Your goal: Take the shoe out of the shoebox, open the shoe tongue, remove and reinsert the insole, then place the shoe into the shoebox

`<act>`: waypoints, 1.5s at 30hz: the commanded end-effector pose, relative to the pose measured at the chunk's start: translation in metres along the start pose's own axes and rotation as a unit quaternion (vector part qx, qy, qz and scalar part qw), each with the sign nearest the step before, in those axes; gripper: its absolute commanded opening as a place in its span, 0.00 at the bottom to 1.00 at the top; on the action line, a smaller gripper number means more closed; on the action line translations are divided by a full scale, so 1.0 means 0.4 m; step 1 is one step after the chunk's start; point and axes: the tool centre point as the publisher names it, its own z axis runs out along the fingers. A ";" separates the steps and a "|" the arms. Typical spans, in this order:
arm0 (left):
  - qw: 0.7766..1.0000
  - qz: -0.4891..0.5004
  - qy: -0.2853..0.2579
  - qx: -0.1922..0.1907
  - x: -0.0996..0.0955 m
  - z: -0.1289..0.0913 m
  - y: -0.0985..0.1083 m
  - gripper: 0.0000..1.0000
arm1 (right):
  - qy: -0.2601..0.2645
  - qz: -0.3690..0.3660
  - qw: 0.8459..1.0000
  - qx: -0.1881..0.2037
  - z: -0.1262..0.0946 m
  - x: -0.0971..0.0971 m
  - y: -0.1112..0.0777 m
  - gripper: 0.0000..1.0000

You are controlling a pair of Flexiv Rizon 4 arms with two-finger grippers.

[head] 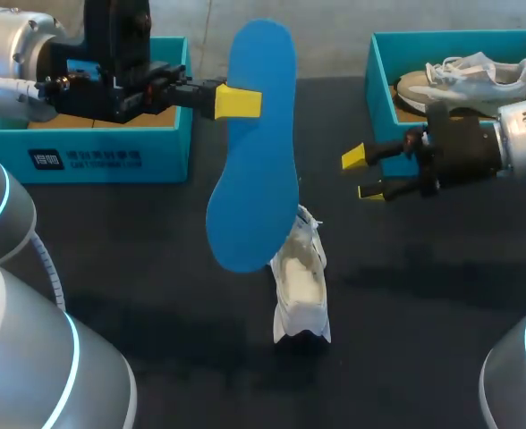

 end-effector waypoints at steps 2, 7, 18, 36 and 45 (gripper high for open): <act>1.000 0.000 0.001 0.000 -0.001 0.001 0.000 0.00 | 0.042 0.000 0.999 -0.001 0.003 -0.006 -0.003 1.00; 1.000 0.000 0.001 0.000 -0.001 0.001 0.000 0.00 | 0.050 0.000 0.999 0.000 0.010 0.002 -0.004 1.00; 1.000 0.000 0.001 0.000 -0.001 0.001 0.000 0.00 | 0.068 0.007 0.998 0.005 0.015 0.008 -0.004 1.00; 0.970 0.236 -0.050 -0.022 -0.039 -0.027 -0.075 0.00 | 0.068 0.007 0.998 0.005 0.015 0.008 -0.004 1.00; 0.899 0.430 -0.069 -0.035 -0.057 -0.018 -0.050 0.00 | 0.068 0.007 0.998 0.005 0.015 0.008 -0.004 1.00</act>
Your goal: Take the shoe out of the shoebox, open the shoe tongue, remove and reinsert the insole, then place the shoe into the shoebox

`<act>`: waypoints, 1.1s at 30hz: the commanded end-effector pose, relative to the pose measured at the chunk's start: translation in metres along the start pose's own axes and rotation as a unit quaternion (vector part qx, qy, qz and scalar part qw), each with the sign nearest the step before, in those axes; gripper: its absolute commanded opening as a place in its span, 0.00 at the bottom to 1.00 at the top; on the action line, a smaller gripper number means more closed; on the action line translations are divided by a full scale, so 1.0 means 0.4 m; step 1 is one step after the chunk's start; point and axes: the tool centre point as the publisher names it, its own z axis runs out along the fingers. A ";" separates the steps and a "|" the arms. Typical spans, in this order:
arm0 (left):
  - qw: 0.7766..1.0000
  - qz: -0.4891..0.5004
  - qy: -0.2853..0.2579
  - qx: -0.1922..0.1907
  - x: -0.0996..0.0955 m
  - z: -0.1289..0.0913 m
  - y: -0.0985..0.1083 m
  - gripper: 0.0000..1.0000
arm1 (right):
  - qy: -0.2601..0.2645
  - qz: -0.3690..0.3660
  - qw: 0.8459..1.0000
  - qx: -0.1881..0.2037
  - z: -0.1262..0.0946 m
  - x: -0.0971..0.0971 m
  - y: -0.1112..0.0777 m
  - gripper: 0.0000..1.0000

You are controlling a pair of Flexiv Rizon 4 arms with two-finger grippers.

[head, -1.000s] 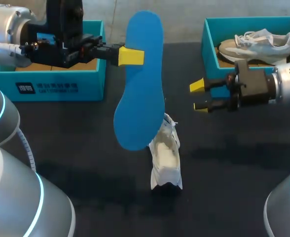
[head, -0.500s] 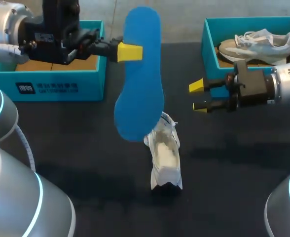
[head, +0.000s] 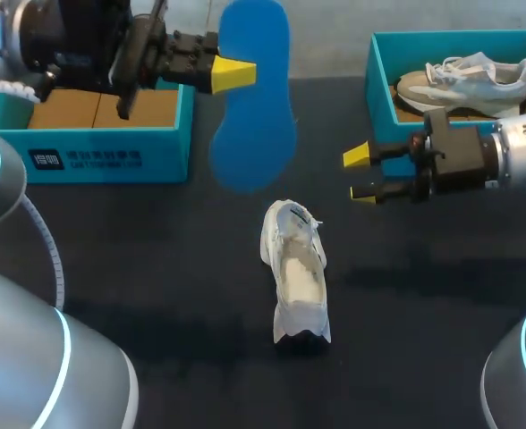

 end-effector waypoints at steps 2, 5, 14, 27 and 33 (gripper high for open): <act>0.988 0.153 -0.027 0.017 0.002 0.000 0.013 0.00 | 0.000 0.000 1.000 -0.001 0.003 0.000 0.000 1.00; 0.978 0.203 -0.040 0.007 0.004 -0.004 0.008 0.00 | 0.000 0.000 1.000 -0.001 0.003 0.000 0.000 1.00; 0.972 0.230 -0.043 -0.002 0.010 -0.006 0.005 0.00 | 0.000 0.000 1.000 -0.001 0.003 0.000 0.000 1.00; 0.937 0.349 -0.036 -0.003 -0.017 -0.002 0.068 0.00 | 0.000 0.000 1.000 -0.001 0.003 0.000 0.000 1.00; 0.900 0.434 -0.011 0.034 -0.045 -0.001 0.109 0.00 | 0.000 0.000 1.000 -0.001 0.003 0.000 0.000 1.00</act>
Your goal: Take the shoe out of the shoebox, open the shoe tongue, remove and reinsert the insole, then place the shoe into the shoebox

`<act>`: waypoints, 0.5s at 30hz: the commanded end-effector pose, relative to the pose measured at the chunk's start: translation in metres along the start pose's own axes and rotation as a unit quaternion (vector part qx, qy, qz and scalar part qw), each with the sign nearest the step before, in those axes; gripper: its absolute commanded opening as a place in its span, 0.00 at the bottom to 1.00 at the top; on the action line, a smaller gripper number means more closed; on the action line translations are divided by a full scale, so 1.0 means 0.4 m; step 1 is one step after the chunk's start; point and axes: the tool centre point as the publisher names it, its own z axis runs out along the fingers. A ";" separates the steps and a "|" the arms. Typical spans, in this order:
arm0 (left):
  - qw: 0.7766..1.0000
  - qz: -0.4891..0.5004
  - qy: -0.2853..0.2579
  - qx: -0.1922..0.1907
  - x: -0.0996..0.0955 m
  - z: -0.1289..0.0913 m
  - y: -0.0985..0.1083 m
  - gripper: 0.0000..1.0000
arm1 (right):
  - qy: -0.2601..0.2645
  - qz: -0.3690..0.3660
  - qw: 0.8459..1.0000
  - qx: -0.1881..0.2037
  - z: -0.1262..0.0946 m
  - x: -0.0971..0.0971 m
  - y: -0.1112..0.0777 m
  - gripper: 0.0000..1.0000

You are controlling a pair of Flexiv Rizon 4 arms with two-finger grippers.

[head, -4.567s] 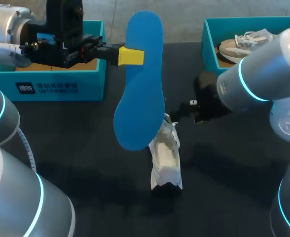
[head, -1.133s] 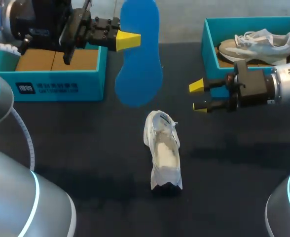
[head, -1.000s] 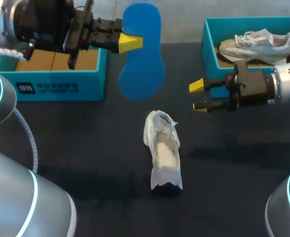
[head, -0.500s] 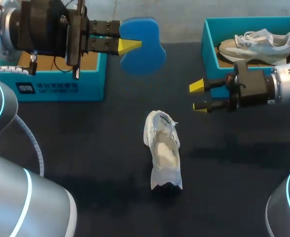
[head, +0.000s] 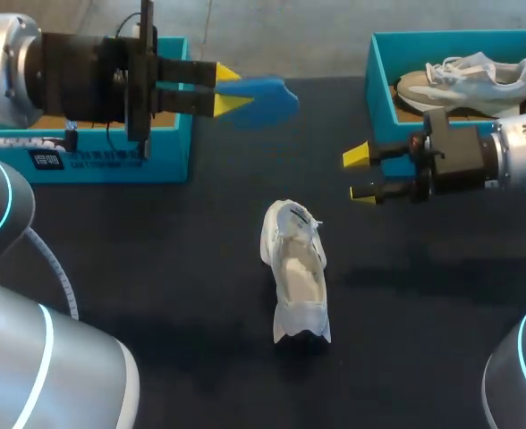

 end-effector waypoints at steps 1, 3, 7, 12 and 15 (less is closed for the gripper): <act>0.997 0.069 0.006 0.026 0.006 0.015 0.066 0.00 | -0.001 0.000 1.000 -0.001 0.003 0.000 -0.001 1.00; 0.995 0.096 0.002 0.033 0.007 0.016 0.087 0.00 | -0.001 0.000 1.000 -0.001 0.003 0.000 -0.001 1.00; 0.985 0.174 0.015 0.002 0.015 0.021 0.115 0.00 | -0.001 0.000 1.000 -0.001 0.003 0.000 -0.001 1.00; 0.970 0.241 0.010 -0.015 0.029 0.027 0.132 0.00 | -0.001 0.000 1.000 -0.001 0.003 0.000 -0.001 1.00; 0.964 0.264 0.002 -0.026 0.043 0.024 0.145 0.00 | -0.001 0.000 1.000 -0.001 0.003 0.000 -0.001 1.00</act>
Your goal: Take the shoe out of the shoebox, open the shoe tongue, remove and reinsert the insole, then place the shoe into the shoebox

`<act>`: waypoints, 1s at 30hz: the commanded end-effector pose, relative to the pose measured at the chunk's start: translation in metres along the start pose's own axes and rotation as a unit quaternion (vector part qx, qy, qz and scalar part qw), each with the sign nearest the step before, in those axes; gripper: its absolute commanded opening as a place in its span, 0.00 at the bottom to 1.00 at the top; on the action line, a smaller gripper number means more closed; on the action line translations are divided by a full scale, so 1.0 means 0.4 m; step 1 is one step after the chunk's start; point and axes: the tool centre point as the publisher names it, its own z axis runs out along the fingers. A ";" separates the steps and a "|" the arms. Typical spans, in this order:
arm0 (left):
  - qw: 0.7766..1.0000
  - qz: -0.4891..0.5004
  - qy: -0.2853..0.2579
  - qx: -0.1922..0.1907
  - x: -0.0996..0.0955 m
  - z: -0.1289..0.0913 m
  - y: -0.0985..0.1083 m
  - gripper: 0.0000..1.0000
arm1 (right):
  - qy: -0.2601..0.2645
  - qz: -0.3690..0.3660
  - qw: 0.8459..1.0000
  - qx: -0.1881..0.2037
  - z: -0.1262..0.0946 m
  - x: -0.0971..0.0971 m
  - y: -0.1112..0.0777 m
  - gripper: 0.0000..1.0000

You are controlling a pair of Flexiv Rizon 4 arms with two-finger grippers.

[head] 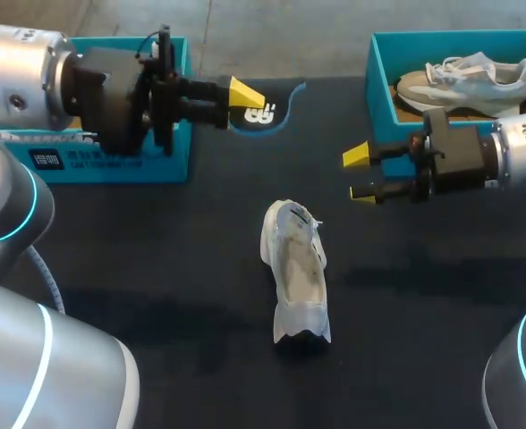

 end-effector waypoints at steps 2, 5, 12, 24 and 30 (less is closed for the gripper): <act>0.998 0.048 -0.013 -0.025 0.041 -0.003 -0.002 0.00 | 0.000 0.000 1.000 -0.001 0.002 0.000 -0.002 1.00; 0.997 0.060 0.012 -0.044 0.071 -0.018 0.002 0.00 | 0.000 0.000 1.000 -0.001 0.002 0.000 -0.002 1.00; 0.997 0.060 0.012 -0.044 0.071 -0.018 0.002 0.00 | 0.000 0.000 1.000 -0.001 0.002 0.000 -0.002 1.00; 0.991 0.121 0.018 -0.052 0.144 -0.018 0.038 0.00 | 0.000 0.000 1.000 -0.001 0.002 0.000 -0.002 1.00; 0.987 0.157 0.012 -0.029 0.202 -0.015 0.078 0.00 | 0.000 0.000 1.000 -0.001 0.002 0.000 -0.002 1.00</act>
